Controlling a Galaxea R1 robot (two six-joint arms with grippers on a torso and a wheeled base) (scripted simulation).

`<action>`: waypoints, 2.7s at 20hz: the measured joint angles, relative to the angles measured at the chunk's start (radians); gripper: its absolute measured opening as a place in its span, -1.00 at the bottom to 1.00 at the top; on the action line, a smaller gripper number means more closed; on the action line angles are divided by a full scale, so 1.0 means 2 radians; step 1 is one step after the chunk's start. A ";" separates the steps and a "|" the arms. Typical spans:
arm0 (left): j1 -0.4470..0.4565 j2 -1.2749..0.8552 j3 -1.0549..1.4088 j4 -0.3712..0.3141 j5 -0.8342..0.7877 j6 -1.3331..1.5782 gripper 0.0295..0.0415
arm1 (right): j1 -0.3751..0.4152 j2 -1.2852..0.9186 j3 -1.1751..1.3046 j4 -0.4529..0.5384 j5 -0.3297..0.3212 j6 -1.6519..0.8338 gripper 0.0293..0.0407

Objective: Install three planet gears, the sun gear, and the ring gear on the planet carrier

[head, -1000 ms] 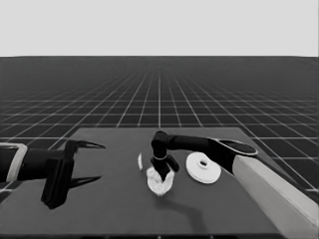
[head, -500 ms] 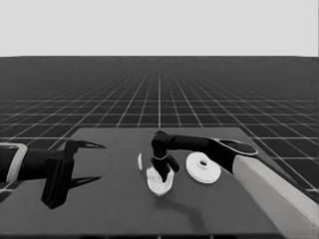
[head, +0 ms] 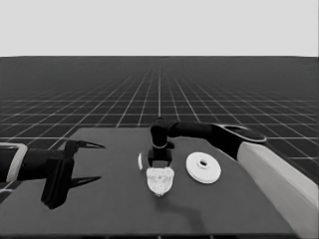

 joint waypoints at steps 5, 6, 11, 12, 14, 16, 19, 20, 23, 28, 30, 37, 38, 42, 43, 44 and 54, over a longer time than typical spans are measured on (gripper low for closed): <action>0.000 0.000 0.000 0.000 0.000 0.000 0.49 | -0.180 -0.597 0.607 -0.250 0.166 -0.489 0.63; 0.000 0.000 0.000 0.000 0.000 0.000 0.49 | -0.185 -0.621 0.629 -0.257 0.172 -0.505 0.62; 0.000 0.000 0.000 0.000 0.000 0.000 0.49 | -0.026 -0.521 0.520 -0.055 0.074 -0.328 0.83; 0.000 0.000 0.000 0.000 0.000 0.000 0.49 | 0.029 -0.420 0.350 0.003 0.054 -0.266 0.75; 0.000 0.000 0.000 0.000 0.000 0.000 0.49 | 0.030 -0.318 0.138 0.028 0.032 -0.250 0.64; 0.000 0.000 0.000 0.000 0.000 0.000 0.49 | 0.028 -0.272 0.040 0.035 0.023 -0.259 0.62; 0.000 0.000 0.000 0.000 0.000 0.000 0.49 | 0.027 -0.249 -0.010 0.038 0.020 -0.267 0.61; 0.000 0.000 0.000 0.000 0.000 0.000 0.49 | 0.027 -0.246 -0.016 0.038 0.019 -0.268 0.61; 0.000 0.000 0.000 0.000 0.000 0.000 0.49 | -0.046 -0.224 -0.065 -0.011 0.070 -0.288 0.61; 0.000 0.000 0.000 0.000 0.000 0.000 0.49 | -0.062 -0.215 -0.086 -0.021 0.084 -0.296 0.61; 0.000 0.000 0.000 0.000 0.000 0.000 0.49 | -0.062 -0.214 -0.087 -0.021 0.085 -0.297 0.61; 0.000 0.000 0.000 0.000 0.000 0.000 0.49 | -0.062 -0.214 -0.088 -0.021 0.085 -0.297 -0.03; 0.000 0.000 0.000 0.000 0.000 0.000 0.49 | -0.062 -0.214 -0.088 -0.021 0.085 -0.297 -0.03; 0.000 0.000 0.000 0.000 0.000 0.000 0.49 | -0.008 -0.239 -0.031 0.014 0.040 -0.272 -0.03; 0.000 0.000 0.000 0.000 0.000 0.000 0.49 | 0.007 -0.241 -0.026 0.024 0.031 -0.270 -0.03; 0.000 0.000 0.000 0.000 0.000 0.000 0.49 | 0.015 -0.242 -0.025 0.030 0.026 -0.270 -0.03; 0.000 0.000 0.000 0.000 0.000 0.000 0.49 | 0.002 -0.051 0.050 0.003 0.001 -0.004 -0.03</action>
